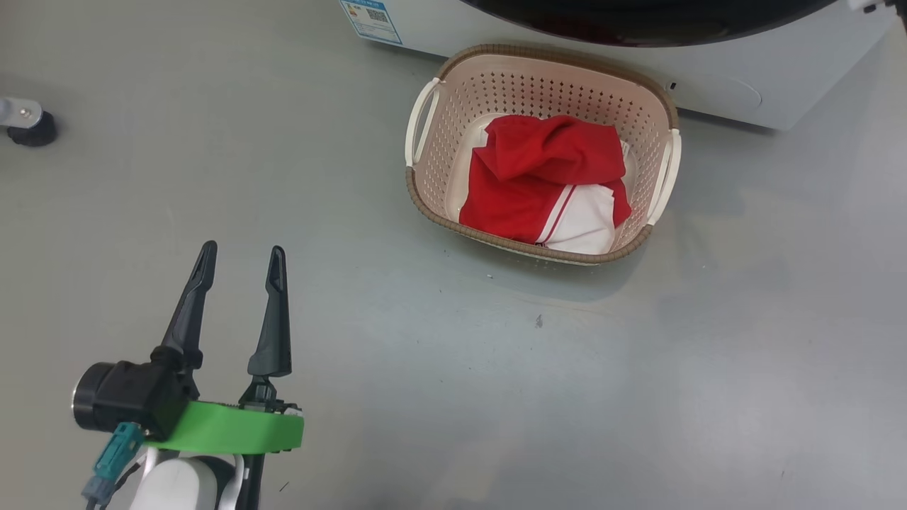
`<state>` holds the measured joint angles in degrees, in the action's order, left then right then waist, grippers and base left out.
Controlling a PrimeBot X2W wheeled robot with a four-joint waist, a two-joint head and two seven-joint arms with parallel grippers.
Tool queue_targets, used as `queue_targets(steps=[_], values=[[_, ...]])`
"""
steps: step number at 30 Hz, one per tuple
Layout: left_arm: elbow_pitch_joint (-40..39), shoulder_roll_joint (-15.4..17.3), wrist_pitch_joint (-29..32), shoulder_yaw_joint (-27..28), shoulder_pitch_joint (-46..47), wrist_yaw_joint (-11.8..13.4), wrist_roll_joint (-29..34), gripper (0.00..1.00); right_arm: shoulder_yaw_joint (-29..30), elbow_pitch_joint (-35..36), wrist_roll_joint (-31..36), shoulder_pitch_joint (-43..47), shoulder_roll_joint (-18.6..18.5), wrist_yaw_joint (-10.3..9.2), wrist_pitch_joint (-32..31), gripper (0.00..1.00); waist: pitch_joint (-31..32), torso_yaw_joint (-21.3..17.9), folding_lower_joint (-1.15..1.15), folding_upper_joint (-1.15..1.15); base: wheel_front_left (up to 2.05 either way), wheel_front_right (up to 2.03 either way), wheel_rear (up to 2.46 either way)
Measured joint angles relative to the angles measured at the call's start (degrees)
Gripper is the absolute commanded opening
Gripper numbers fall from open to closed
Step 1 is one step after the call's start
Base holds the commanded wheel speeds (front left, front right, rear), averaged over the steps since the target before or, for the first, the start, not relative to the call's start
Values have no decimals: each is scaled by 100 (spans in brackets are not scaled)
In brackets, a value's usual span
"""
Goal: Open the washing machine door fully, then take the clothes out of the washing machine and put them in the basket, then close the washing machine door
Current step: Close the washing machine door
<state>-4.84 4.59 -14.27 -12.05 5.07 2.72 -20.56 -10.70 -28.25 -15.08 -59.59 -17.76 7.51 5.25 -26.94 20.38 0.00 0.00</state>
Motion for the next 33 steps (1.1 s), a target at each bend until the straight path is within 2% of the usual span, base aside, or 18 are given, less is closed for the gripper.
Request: queue_targets(steps=[13, 19, 27, 33], values=[[115, -40, -2, -2, 156, -34, 82, 100, 140, -386, -181, -335, -69, 68, 190, 0, -83, 94, 0, 0, 0, 0, 0], [186, -52, -2, 49, 220, -51, 157, 100, -63, -550, -315, -333, -32, 38, 425, 0, 5, 50, 0, 0, 0, 0, 0], [280, -49, -18, 65, 231, -102, 221, 100, -584, -557, -577, 124, 341, -2, 771, 0, 215, -113, 0, 0, 0, 0, 0], [348, 24, -18, 118, 231, -133, 263, 100, -632, -549, -749, 689, 672, -2, 881, 0, 399, -333, 0, 0, 0, 0, 0]])
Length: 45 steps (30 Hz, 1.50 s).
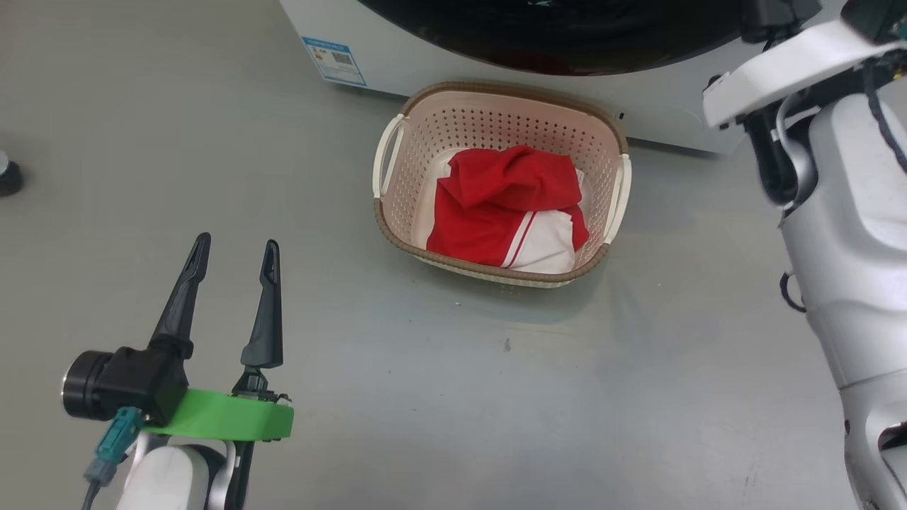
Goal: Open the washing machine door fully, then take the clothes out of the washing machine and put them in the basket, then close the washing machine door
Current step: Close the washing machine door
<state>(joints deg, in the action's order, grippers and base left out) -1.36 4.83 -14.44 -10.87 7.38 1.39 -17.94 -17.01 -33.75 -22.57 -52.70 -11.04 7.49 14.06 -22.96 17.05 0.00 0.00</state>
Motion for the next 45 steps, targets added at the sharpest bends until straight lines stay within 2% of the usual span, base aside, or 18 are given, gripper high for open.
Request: queue_targets(steps=[1, 2, 3, 4, 10, 18, 23, 26, 37, 45], values=[[10, 18, 0, 1, 0, -19, 15, 100, 13, -1, -42, 104, 47, 0, 20, 8, 34, -41, 0, 0, 0, 0, 0], [21, 36, 0, 3, 0, -19, 46, 100, 9, -1, -65, 214, 77, 0, 44, 44, 69, -84, 0, 0, 0, 0, 0], [35, 56, 0, 1, 1, -20, 66, 100, 32, -1, -81, 323, 110, 0, 45, 61, 105, -126, 0, 0, 0, 0, 0], [51, 77, -1, 1, 1, -21, 104, 100, 58, -2, -97, 428, 138, 0, 46, 100, 142, -168, 0, 0, 0, 0, 0], [111, 147, 0, -2, 1, -73, 166, 100, 163, 38, -110, 1009, 229, 0, 46, 100, 396, -418, 0, 0, 0, 0, 0], [259, 211, -1, -18, -7, -77, 223, 100, 369, 575, 100, 1708, 204, -16, 46, 100, 742, -744, 0, 0, 0, 0, 0], [377, 245, 0, -34, -76, -103, 241, 100, 435, 779, 198, 2494, 209, -116, 46, 100, 1012, -961, 0, 0, 0, 0, 0], [433, 256, 1, -53, -216, -120, 238, 100, 480, 895, 208, 2811, 255, -121, 46, 100, 1142, -1067, 0, 0, 0, 0, 0], [576, 263, 76, -134, -544, -131, 219, 100, 716, 1290, 209, 3802, 464, -352, 45, 100, 1549, -1376, 0, 0, 0, 0, 0], [667, 259, 126, -157, -854, -152, 144, 100, 751, 1534, 279, 4495, 535, -369, 45, 100, 1887, -1537, 0, 0, 0, 0, 0]])
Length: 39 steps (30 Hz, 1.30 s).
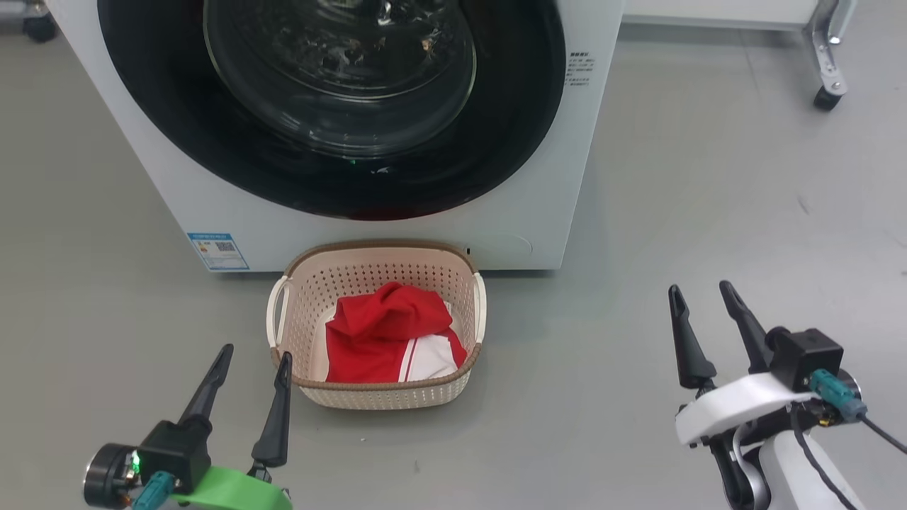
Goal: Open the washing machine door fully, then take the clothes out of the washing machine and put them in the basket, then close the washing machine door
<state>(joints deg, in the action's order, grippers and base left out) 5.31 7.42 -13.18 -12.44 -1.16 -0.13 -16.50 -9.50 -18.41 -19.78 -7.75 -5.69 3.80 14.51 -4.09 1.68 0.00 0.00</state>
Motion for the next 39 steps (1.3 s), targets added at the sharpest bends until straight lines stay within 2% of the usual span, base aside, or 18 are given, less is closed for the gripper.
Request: queue_targets(steps=[13, 39], values=[[-2, -5, 59, -65, -395, 1, -14, 100, 46, 354, 141, 737, 37, -91, 0, 100, 431, -155, 0, 0, 0, 0, 0], [-242, -13, 59, -63, -602, 88, -41, 100, 136, 821, 237, 1296, 83, -98, 0, 100, 499, -209, 0, 0, 0, 0, 0]])
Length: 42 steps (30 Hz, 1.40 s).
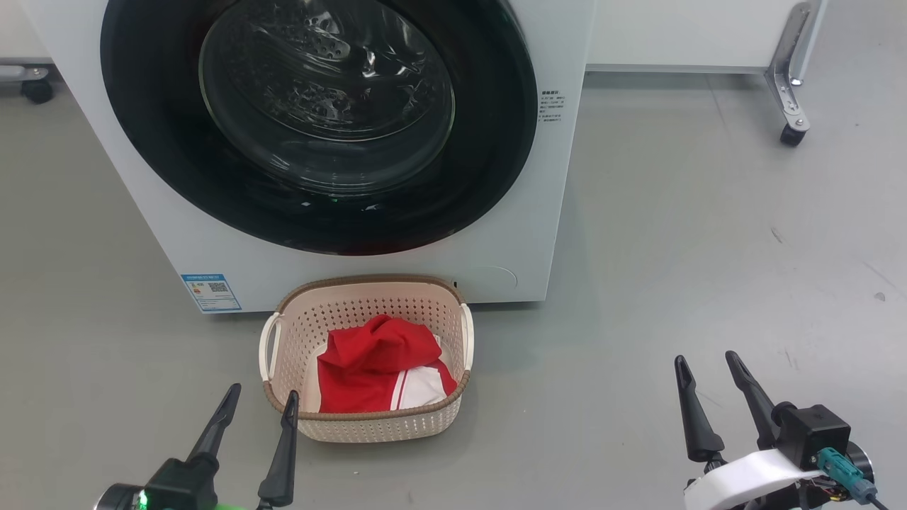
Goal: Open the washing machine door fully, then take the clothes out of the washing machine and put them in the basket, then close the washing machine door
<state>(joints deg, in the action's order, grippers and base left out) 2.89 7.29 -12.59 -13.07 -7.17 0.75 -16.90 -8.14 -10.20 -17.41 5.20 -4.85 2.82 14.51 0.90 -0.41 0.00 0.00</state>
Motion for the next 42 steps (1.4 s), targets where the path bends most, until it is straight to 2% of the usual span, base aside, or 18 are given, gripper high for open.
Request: queue_targets(steps=[7, 8, 20, 42], values=[[-52, 1, 0, 0, -14, 3, 0, 100, 21, 66, 8, 26, 18, 0, 0, 100, -6, -10, 0, 0, 0, 0, 0], [-32, -5, -1, -3, -15, 2, 0, 0, 19, 43, 7, 31, 24, 5, -1, 0, -7, -11, 0, 0, 0, 0, 0], [624, -203, 0, -138, -165, -4, -35, 0, -33, -593, -65, 367, 205, 8, -10, 0, -9, -10, 0, 0, 0, 0, 0], [600, -240, 272, 146, -147, -107, -1702, 0, 258, -579, -1619, 232, 224, 65, -423, 0, -33, -1, 0, 0, 0, 0, 0]])
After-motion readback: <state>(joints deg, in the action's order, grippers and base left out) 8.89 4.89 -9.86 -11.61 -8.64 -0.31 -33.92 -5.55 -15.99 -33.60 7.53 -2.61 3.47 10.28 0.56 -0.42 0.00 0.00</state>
